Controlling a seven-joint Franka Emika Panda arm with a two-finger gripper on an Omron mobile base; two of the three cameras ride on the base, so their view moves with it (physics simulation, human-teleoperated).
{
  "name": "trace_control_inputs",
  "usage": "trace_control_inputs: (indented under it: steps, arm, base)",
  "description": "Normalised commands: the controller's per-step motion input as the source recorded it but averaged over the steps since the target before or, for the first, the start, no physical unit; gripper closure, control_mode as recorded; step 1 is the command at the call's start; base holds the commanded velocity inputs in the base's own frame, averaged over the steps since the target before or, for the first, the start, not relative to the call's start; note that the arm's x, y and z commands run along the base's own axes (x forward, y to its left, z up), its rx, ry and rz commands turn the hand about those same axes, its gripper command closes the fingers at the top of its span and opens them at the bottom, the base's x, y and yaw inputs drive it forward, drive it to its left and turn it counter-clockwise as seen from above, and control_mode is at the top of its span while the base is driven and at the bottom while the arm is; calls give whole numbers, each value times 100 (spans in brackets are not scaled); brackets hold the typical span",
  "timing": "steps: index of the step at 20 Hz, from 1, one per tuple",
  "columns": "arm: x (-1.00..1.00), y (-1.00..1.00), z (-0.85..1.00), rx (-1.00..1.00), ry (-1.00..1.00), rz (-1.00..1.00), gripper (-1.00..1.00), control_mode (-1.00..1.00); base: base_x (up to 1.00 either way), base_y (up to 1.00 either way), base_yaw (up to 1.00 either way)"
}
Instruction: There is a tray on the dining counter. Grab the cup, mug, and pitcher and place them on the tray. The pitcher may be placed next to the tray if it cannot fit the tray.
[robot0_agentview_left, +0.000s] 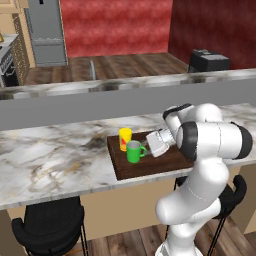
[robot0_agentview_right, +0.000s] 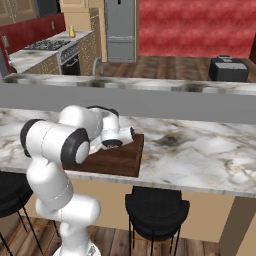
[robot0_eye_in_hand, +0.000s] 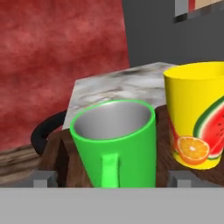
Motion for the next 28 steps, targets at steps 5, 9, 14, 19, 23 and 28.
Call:
trace_control_inputs:
  steps: [5,9,14,19,23,28]
  arm:
    - [-6,0,35,0,0,-5,-100,-100]
    - [-6,-5,48,0,0,-7,-100,-100]
    - [-17,-15,44,0,0,-10,-100,-100]
    - [-30,-25,36,0,0,-20,-100,-100]
    - [-31,-17,35,0,0,-36,-100,-100]
    - [-21,-10,36,0,2,-46,-100,-100]
  base:
    - [0,0,0]
    - [0,0,0]
    - [0,0,0]
    - [0,0,0]
    - [0,0,0]
    - [0,0,0]
